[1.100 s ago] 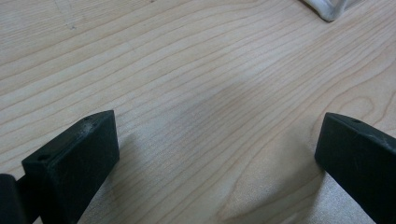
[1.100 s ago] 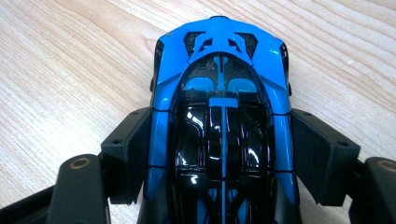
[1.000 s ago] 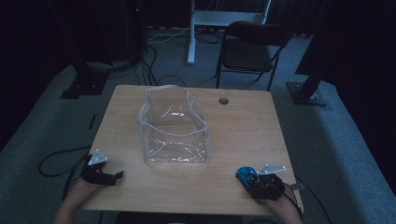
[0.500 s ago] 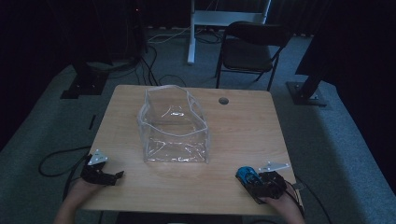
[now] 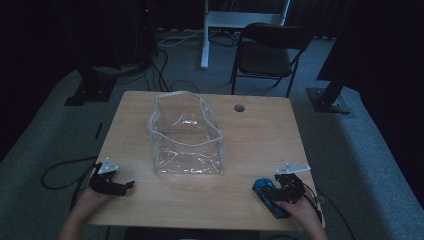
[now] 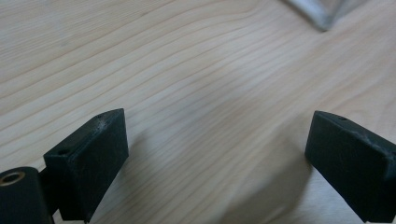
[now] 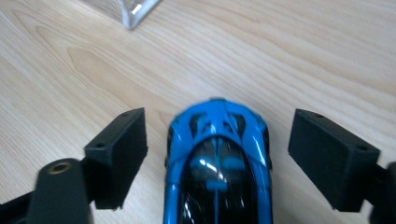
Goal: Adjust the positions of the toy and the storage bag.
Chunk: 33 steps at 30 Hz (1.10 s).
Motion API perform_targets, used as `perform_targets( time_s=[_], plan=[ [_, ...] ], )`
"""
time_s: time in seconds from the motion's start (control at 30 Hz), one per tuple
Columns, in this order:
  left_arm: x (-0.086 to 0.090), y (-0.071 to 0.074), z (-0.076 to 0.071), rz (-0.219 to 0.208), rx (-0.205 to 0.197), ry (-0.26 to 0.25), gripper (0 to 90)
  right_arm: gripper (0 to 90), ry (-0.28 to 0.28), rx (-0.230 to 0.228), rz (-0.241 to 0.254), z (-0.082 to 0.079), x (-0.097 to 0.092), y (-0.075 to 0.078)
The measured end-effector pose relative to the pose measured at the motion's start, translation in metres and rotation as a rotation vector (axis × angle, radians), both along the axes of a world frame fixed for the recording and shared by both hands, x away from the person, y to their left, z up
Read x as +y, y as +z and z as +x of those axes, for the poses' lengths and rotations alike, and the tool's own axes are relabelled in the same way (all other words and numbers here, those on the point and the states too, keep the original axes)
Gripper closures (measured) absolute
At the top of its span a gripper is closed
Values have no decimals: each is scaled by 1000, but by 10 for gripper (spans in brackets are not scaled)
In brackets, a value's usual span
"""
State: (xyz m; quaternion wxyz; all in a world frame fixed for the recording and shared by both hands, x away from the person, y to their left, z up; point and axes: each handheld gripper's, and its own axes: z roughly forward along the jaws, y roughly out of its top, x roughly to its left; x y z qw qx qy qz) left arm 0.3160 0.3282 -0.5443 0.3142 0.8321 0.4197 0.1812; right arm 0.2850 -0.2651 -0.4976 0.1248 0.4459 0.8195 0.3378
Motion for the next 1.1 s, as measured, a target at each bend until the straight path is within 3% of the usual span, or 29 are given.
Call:
perform_targets(
  time_s=[0.33, 0.4, 0.63, 1.1],
  plan=[
    [-13, 17, 6, -69, -48, 4, 63, 128, 63, -31, 44, 17, 24, 9],
    [-18, 18, 8, -80, -47, -3, 13, 129, 82, -33, 47, 23, 30, 11],
    [-32, 23, 15, -118, -54, -39, 13, 115, 137, -36, 67, 40, 53, 13],
    [-57, 30, 32, -144, -60, -98, 13, 128, 228, -42, 94, 69, 97, 17]
  ],
)
